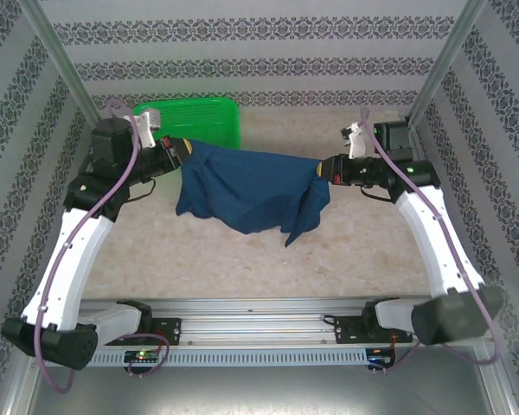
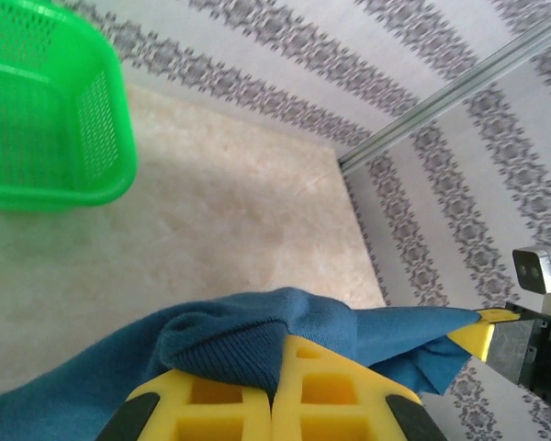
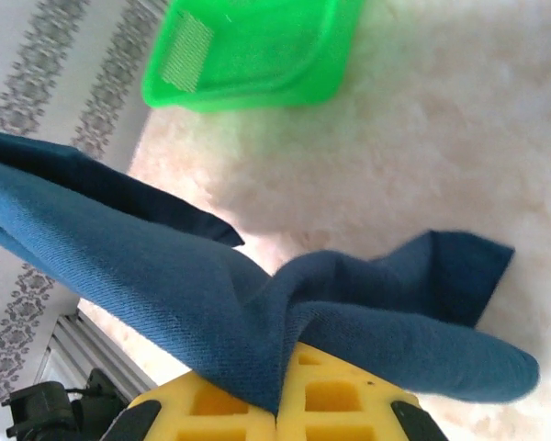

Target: Fold and stack the t-shirts

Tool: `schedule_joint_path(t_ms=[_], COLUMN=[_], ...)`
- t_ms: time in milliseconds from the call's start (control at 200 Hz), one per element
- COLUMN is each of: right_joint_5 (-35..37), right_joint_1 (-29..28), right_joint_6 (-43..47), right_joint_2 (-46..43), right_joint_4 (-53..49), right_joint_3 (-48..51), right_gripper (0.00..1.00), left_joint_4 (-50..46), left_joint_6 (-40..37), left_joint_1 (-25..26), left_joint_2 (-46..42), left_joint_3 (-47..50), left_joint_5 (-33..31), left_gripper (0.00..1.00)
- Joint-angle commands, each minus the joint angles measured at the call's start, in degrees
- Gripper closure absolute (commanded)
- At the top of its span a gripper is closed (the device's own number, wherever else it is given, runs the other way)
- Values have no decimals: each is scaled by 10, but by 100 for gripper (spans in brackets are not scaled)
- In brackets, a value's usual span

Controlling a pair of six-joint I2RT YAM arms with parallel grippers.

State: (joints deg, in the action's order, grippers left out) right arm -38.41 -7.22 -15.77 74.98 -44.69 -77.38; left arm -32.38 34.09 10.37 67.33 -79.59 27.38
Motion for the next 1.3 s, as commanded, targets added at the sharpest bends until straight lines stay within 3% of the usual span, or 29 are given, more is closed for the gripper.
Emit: schedule_joint_path(t_ms=[0,125,300,435,490,600,644,709,784,964,1084,1299], right_joint_5=[6,35,84,135,151,186,200,203,187,156,179,204], right_joint_1=[4,6,5,-3,-3,-7,-14,-32,-67,-175,-261,-339], right_joint_6=[-2,3,10,1,-13,-30,-23,-3,21,19,1,-4], right_joint_2=[34,80,202,280,301,287,259,200,133,66,101,242], right_joint_4=[-48,-34,-67,-34,-11,43,62,89,90,40,66,79], right_joint_3=[-29,-34,-122,-173,-192,-191,-175,-129,-60,96,142,80], right_gripper=[96,93,91,82,67,47,41,34,28,29,31,35], left_joint_4=[47,39,3,3,18,48,48,53,51,-2,-64,-107], left_joint_6=[0,-18,-67,-96,-92,-60,-50,-26,-2,27,24,34], left_joint_1=[-8,-8,-9,-9,-9,1,8,16,23,35,38,48], left_joint_2=[14,50,118,181,207,220,205,169,111,-39,-115,-209], left_joint_3=[18,34,5,-19,-32,-55,-58,-43,-6,108,174,268], left_joint_5=[-4,-33,-89,-130,-118,-78,-85,-83,-80,-70,-92,-111], left_gripper=[100,100,99,95,75,41,29,21,18,16,16,16])
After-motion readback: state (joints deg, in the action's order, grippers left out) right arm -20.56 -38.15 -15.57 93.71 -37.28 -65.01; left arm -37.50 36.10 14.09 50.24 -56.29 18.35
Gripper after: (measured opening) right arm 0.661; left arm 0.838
